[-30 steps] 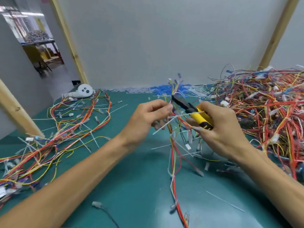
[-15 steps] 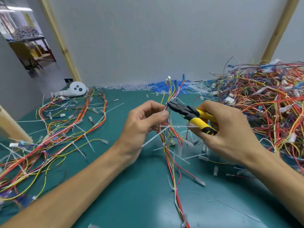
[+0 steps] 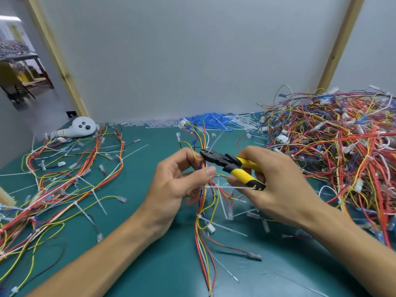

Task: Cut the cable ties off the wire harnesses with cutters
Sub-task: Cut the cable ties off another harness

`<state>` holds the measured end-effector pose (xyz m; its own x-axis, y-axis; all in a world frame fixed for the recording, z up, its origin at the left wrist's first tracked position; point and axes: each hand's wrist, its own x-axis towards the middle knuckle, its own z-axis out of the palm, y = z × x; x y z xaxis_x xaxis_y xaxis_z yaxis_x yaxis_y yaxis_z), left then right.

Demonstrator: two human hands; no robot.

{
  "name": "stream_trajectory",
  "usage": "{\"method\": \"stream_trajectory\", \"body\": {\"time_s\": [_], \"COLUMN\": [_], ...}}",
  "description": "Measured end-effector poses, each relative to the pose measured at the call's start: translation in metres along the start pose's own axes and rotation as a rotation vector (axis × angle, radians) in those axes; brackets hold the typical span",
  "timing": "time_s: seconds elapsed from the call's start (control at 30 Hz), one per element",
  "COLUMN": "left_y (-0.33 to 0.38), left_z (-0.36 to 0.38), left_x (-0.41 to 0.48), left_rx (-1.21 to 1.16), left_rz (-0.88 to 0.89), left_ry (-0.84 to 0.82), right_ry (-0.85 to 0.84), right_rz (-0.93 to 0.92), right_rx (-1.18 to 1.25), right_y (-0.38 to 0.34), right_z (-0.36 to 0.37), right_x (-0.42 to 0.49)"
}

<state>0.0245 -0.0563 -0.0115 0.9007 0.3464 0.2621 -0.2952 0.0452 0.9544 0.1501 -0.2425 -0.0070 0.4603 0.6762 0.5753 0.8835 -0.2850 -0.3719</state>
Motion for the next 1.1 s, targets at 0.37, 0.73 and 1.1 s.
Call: {"method": "stream_trajectory", "body": {"time_s": [0.37, 0.73, 1.1], "left_y": [-0.001, 0.007, 0.018], "left_z": [0.001, 0.004, 0.000], "left_x": [-0.001, -0.003, -0.003], "left_rx": [0.035, -0.034, -0.267], "left_rz": [0.022, -0.067, -0.314], "left_ry": [-0.006, -0.072, -0.243], "right_ry": [-0.035, 0.002, 0.020], "right_rz": [0.039, 0.082, 0.157], "right_rx": [0.067, 0.184, 0.255], "right_y": [0.001, 0.001, 0.001], "right_z": [-0.003, -0.004, -0.007], "right_x": [0.001, 0.001, 0.002]}}
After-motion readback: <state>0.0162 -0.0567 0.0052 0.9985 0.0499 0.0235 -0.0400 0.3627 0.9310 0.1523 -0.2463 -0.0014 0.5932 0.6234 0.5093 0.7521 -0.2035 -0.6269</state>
